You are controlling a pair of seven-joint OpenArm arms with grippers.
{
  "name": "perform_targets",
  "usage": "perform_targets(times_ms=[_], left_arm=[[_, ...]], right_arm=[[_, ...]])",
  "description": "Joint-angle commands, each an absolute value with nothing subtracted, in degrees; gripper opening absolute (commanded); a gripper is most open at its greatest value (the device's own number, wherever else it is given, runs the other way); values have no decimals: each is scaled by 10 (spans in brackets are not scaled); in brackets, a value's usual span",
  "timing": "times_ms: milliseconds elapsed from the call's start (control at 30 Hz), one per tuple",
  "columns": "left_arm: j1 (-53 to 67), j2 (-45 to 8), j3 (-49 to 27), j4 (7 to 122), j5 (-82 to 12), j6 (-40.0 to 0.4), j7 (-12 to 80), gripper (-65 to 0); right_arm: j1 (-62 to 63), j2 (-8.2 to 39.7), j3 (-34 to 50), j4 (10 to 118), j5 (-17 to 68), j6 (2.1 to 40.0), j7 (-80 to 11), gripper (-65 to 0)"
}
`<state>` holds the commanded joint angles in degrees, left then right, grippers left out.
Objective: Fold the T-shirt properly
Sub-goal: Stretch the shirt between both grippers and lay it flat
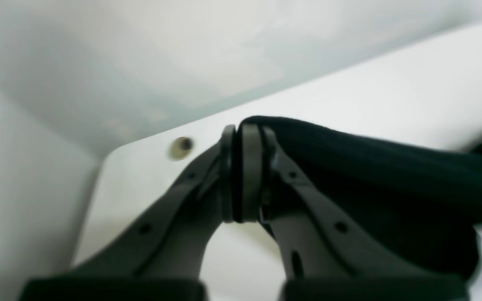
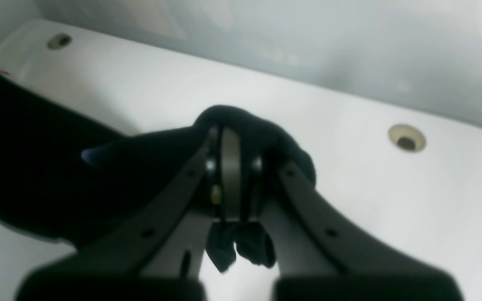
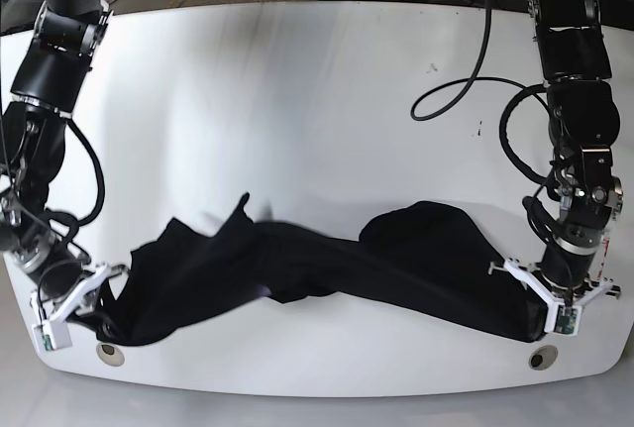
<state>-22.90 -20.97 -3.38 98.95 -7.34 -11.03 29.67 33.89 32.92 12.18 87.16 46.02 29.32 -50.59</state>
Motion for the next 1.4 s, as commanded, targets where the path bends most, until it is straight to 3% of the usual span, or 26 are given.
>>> perform_targets(times_ms=[333, 600, 767, 900, 1300, 1400], left_arm=[[-309, -218, -116, 1068, -76, -115, 376, -646], [-380, -237, -151, 1077, -73, -156, 409, -646], [-359, -237, -151, 1093, -78, -160, 425, -646], [-290, -235, -151, 1117, -78, -186, 425, -646], [-47, -231, -151, 1152, -80, -204, 421, -646], [14, -207, -153, 1153, -82, -205, 405, -646]], right_arm=[[546, 349, 55, 799, 461, 298, -533, -650], [570, 351, 45, 796, 462, 299, -540, -650], [486, 352, 86, 811, 495, 299, -552, -650], [386, 370, 116, 838, 526, 299, -552, -650], [98, 337, 237, 909, 577, 299, -552, -650], [35, 325, 261, 931, 580, 299, -552, -650]])
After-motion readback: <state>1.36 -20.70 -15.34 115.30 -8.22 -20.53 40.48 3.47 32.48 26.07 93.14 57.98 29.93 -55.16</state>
